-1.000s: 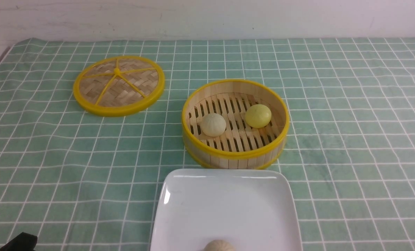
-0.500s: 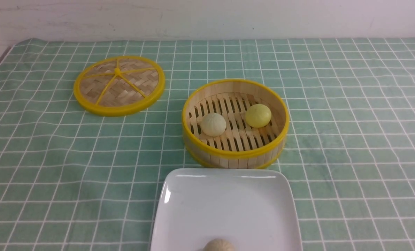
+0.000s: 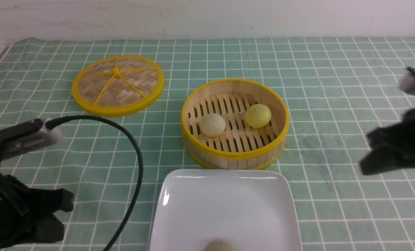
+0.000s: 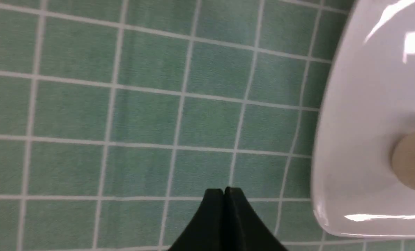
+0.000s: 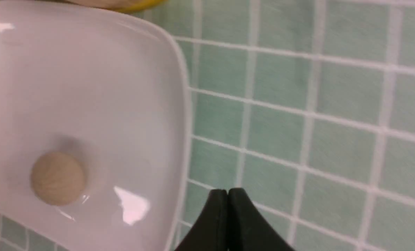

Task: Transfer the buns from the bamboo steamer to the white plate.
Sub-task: 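Reach toward a bun in the bamboo steamer with the right gripper, then move the steamed bun from the bamboo steamer onto the white plate with the right gripper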

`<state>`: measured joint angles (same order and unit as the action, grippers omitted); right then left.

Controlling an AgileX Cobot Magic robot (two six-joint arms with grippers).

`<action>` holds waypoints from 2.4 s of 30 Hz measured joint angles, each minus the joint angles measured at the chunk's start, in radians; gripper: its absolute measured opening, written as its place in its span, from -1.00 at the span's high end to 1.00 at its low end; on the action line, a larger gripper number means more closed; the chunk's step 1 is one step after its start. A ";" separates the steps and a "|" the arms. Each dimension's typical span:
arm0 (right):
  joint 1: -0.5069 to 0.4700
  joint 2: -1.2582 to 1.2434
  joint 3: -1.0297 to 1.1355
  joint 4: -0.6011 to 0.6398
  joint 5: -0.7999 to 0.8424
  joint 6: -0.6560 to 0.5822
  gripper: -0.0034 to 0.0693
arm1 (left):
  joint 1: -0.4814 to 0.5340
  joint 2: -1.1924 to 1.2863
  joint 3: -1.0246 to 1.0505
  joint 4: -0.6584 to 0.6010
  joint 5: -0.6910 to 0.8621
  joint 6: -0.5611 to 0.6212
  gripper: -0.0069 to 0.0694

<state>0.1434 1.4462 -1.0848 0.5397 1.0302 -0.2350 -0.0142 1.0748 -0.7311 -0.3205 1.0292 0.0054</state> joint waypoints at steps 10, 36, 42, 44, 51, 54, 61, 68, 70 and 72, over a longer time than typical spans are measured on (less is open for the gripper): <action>0.197 0.510 -0.676 -0.158 0.123 0.051 0.86 | 0.000 0.016 0.000 -0.129 -0.018 0.087 0.78; 0.260 0.965 -1.227 -0.427 0.208 0.282 -0.22 | 0.000 0.016 0.000 -0.137 -0.072 0.089 0.68; 0.260 0.969 -1.228 -0.417 0.197 0.250 0.58 | 0.000 0.016 0.000 -0.137 -0.073 0.088 0.68; 0.260 0.934 -1.226 -0.404 0.205 0.243 0.83 | 0.000 0.016 0.000 -0.137 -0.073 0.088 0.68; 0.262 0.611 -1.146 -0.302 0.210 0.235 0.87 | 0.000 0.016 0.000 -0.137 -0.072 0.087 0.65; 0.288 0.420 -0.959 -0.258 0.206 0.218 0.87 | 0.000 0.016 0.000 -0.137 -0.072 0.087 0.64; 0.440 0.159 -0.410 -0.212 0.151 0.205 0.85 | 0.000 0.016 0.000 -0.137 -0.121 0.087 0.62; 0.559 0.187 -0.013 -0.201 -0.290 0.202 0.60 | 0.000 0.016 0.000 -0.140 -0.166 0.087 0.59; 0.559 0.222 0.017 -0.208 -0.354 0.202 0.36 | 0.000 0.016 0.000 -0.141 -0.166 0.087 0.58; 0.559 0.255 0.021 -0.224 -0.385 0.202 0.08 | 0.000 0.016 0.000 -0.141 -0.165 0.087 0.57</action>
<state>0.7027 1.7016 -1.0638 0.3160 0.6449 -0.0332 -0.0142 1.0912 -0.7313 -0.4618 0.8645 0.0923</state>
